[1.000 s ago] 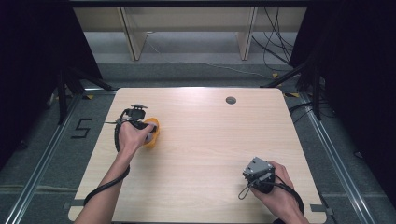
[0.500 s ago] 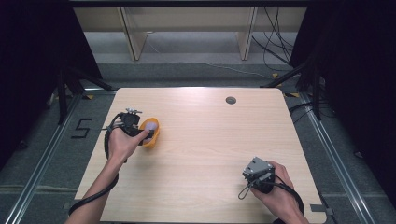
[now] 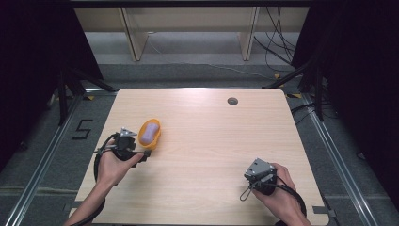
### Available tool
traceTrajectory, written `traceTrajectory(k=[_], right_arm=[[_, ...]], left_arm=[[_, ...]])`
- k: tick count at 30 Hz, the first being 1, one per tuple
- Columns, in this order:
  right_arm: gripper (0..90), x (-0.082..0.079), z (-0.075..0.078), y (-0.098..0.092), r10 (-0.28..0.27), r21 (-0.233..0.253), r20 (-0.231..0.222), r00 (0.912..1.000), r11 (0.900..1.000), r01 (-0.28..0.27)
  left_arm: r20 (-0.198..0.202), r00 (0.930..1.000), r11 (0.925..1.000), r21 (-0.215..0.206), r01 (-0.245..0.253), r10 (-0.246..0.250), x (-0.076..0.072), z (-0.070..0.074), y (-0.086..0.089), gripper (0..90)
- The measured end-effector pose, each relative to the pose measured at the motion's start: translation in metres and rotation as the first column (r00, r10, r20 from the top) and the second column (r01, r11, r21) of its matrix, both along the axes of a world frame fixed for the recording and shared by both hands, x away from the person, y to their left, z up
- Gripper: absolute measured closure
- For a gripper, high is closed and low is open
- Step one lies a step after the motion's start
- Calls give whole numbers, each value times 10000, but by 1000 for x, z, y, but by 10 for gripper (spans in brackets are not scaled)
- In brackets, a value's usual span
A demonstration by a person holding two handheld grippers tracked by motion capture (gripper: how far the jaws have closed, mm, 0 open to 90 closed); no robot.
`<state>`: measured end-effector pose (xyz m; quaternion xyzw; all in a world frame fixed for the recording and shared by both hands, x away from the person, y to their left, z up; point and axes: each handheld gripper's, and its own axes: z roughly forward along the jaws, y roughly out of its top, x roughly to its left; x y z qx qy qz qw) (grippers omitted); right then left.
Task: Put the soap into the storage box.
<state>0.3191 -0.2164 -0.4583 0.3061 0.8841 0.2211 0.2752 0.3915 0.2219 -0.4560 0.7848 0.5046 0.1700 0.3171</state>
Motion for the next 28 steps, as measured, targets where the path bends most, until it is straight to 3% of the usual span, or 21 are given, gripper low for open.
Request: traceTrajectory(k=[9, 11, 12, 13, 14, 16, 17, 18, 20, 23, 24, 25, 26, 27, 28], right_arm=[[525, 0, 0, 0, 17, -2, 1, 10000, 10000, -17], [525, 0, 0, 0, 81, -10, -4, 10000, 10000, -81], [525, 0, 0, 0, 86, -7, -2, 10000, 10000, -86], [525, 0, 0, 0, 32, 20, -17, 10000, 10000, -32], [524, 0, 0, 0, 35, 39, -20, 10000, 10000, -35], [524, 0, 0, 1, 57, 96, -6, 10000, 9999, -57], [523, 0, 0, 1, 42, 80, -37, 10000, 10000, -42], [523, 0, 0, 1, 43, 88, -35, 10000, 10000, -43], [522, 0, 0, 1, 26, 133, -47, 10000, 9999, -26], [521, 1, 1, 0, 114, 113, 76, 9999, 9999, -115], [521, 2, 1, -1, 142, 103, 99, 9998, 9998, -143], [521, 2, 0, -1, 91, 147, 73, 9999, 9999, -92], [520, 2, 0, -1, 145, 127, 87, 9999, 9998, -146], [520, 2, 0, -1, 129, 149, 59, 9999, 9998, -130], [520, 2, 0, -1, 101, 178, -16, 9999, 9998, -101]], left_arm=[[437, 9984, 9994, -19, 348, -347, -39, -29, 13, 301], [802, 9967, 9983, -548, 178, -134, -45, -37, 11, 303], [709, 9970, 9990, -299, 346, -324, -47, -38, 13, 303], [762, 9968, 9977, -610, 295, -248, -49, -42, 12, 303], [585, 9960, 9976, -138, 681, -671, -48, -41, 16, 306], [687, 9958, 9979, -181, 615, -601, -47, -43, 16, 306], [832, 9962, 9972, -679, 313, -256, -46, -46, 12, 307], [698, 9954, 9977, -132, 665, -654, -45, -45, 16, 307], [693, 9953, 9977, -43, 680, -675, -44, -46, 17, 310], [728, 9961, 9984, -212, 523, -507, -44, -48, 16, 313], [860, 9961, 9974, -687, 232, -172, -44, -51, 13, 314], [672, 9967, 9986, -241, 475, -458, -44, -50, 17, 315], [565, 9973, 9986, -228, 477, -463, -44, -49, 18, 316], [777, 9968, 9978, -611, 250, -202, -43, -51, 15, 317], [886, 9961, 9974, -712, 117, -53, -43, -52, 14, 318]])
